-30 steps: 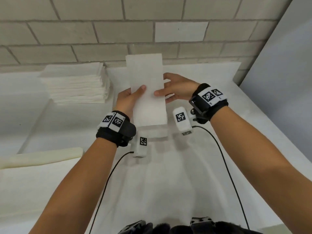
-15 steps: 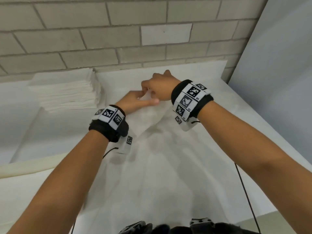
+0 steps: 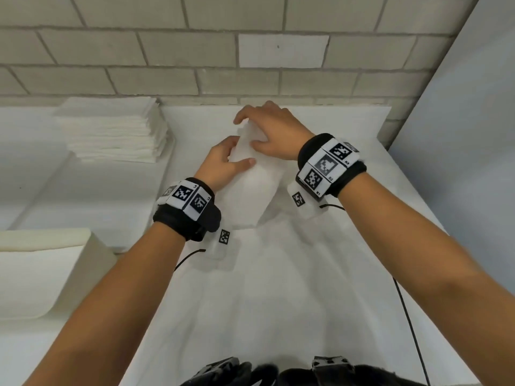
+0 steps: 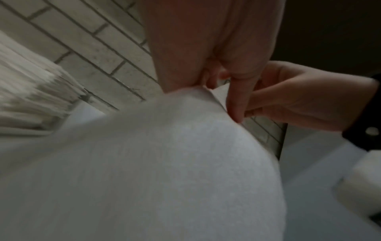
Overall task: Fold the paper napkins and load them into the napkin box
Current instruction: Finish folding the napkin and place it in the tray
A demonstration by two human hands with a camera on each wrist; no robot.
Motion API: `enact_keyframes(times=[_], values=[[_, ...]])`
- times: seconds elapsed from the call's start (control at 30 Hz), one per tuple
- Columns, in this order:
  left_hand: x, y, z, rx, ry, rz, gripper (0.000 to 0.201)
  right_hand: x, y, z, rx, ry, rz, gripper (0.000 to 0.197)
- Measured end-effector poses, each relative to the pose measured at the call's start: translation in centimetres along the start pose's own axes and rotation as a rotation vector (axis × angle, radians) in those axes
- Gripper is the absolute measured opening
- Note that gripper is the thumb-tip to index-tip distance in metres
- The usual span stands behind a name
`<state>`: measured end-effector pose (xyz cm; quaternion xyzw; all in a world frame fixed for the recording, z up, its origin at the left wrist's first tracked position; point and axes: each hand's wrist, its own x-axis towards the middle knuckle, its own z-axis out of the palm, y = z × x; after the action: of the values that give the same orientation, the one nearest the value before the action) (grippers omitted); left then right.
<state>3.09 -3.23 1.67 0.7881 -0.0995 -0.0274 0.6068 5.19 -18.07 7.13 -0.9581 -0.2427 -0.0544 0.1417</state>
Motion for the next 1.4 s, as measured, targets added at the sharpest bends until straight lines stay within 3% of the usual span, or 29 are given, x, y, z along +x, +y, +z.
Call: enact_keyframes(times=[0.1,0.17,0.2,0.27,0.33,0.4,0.5,0.57,0.67,0.8,0.87,0.97,1.07,1.23,1.4], values=[[-0.2,0.5,0.7,-0.315,0.151,-0.019,0.061,-0.6,0.9,0.2,0.285,0.171,0.133,0.084],[-0.1,0.4,0.6,-0.636,0.266,-0.048,0.073,-1.5,1.6,0.9,0.631,0.092,0.292,0.106],[0.0,0.3,0.5,-0.761,0.288,-0.047,0.074,-2.0,1.8,1.4,0.748,0.014,0.343,0.106],[-0.2,0.1,0.5,-0.816,0.306,-0.030,0.070,-2.7,2.2,2.3,0.858,-0.074,0.366,0.086],[-0.7,-0.1,0.2,-0.634,0.360,-0.027,0.079,-3.1,2.3,2.6,0.733,-0.101,0.291,0.053],[-1.2,-0.8,-0.9,-0.288,0.430,0.028,0.102,-3.3,2.3,2.7,0.413,-0.152,0.188,0.034],[-2.0,-2.1,-2.9,0.290,0.370,0.115,0.128,-3.9,2.3,2.9,0.073,-0.239,0.116,0.035],[-2.1,-2.6,-3.2,0.425,0.221,0.090,0.134,-4.3,1.9,3.1,-0.022,-0.260,0.086,0.035],[-2.5,-3.2,-3.3,0.291,0.030,-0.050,0.112,-4.4,1.4,3.8,-0.020,-0.264,0.080,0.033],[-3.7,-5.2,-4.1,0.104,0.101,-0.124,0.061,-5.1,2.3,4.7,0.241,-0.180,0.249,0.028],[-4.5,-6.4,-4.5,-0.048,0.091,-0.187,0.059,-6.0,3.5,5.6,0.435,-0.142,0.376,0.027],[-5.1,-7.8,-5.3,-0.168,0.038,-0.259,0.073,-8.0,4.4,7.1,0.834,-0.041,0.552,0.018],[-5.3,-8.0,-5.3,-0.186,-0.005,-0.286,0.070,-9.4,4.0,8.4,1.179,0.025,0.589,0.019],[-5.8,-8.7,-4.8,-0.102,0.014,-0.274,0.047,-10.0,2.8,10.4,1.071,0.005,0.623,0.033],[-6.0,-8.6,-4.7,-0.097,-0.022,-0.247,0.033,-10.1,1.7,10.9,1.108,0.120,0.624,0.037]])
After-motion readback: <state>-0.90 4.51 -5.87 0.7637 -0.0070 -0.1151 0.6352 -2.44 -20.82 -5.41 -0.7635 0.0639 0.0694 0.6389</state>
